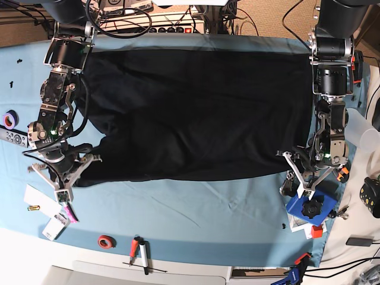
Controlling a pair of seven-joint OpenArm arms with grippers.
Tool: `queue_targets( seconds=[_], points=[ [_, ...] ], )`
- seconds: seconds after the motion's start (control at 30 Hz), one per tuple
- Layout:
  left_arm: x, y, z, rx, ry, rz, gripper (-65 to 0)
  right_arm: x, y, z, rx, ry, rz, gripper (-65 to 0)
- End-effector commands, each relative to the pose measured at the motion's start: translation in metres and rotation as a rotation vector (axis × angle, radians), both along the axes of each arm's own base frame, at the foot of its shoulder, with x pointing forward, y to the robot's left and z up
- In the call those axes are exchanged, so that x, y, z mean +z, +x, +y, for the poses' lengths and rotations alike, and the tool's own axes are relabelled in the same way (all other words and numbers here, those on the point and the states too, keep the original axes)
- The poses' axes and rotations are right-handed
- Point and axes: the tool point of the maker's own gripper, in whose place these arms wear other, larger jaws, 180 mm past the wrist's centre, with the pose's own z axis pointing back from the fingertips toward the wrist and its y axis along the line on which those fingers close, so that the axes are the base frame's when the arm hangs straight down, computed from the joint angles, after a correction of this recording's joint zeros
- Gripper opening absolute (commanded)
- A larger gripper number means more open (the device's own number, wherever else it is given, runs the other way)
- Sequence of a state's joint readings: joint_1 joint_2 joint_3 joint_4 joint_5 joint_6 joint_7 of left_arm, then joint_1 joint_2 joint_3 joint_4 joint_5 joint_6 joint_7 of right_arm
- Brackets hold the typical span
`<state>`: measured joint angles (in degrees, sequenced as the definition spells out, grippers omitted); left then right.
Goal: Layout the t-shirt on the table in an organized manner, then fold the t-shirt properly
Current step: 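Grasp the shirt's hem corners with both grippers, then lift the hem and fold it over toward the collar edge with both grippers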
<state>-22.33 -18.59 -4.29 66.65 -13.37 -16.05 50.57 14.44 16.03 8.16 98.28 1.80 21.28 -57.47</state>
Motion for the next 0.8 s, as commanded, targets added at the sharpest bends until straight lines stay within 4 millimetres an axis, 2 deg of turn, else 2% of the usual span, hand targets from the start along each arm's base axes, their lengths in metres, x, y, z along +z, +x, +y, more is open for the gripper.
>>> queue_targets(
  seconds=[0.0,0.17,0.3,0.53,0.77],
  points=[
    [0.013,0.009,-0.001,-0.004,-0.007,-0.017,-65.0,0.026,0.009,-0.006,0.006,-0.025,-0.082,-65.0],
    [0.034,0.025,-0.002,-0.007,-0.005,-0.047,-65.0,0.042,0.012,-0.017,0.009,-0.051,-0.129,-65.0],
    [0.052,0.030,-0.010,-0.016,-0.062,-0.039,-65.0,0.052,0.012,-0.020,0.011,0.046,-0.183,-65.0],
    [0.070,0.016,-0.030,-0.055,-0.149,0.043,-65.0,0.061,-0.001,-0.035,0.002,0.259,-0.210,-65.0],
    [0.094,0.006,-0.017,-0.022,-0.150,-0.047,-65.0,0.056,-0.022,-0.027,0.088,0.428,-0.128,-65.0]
  ],
)
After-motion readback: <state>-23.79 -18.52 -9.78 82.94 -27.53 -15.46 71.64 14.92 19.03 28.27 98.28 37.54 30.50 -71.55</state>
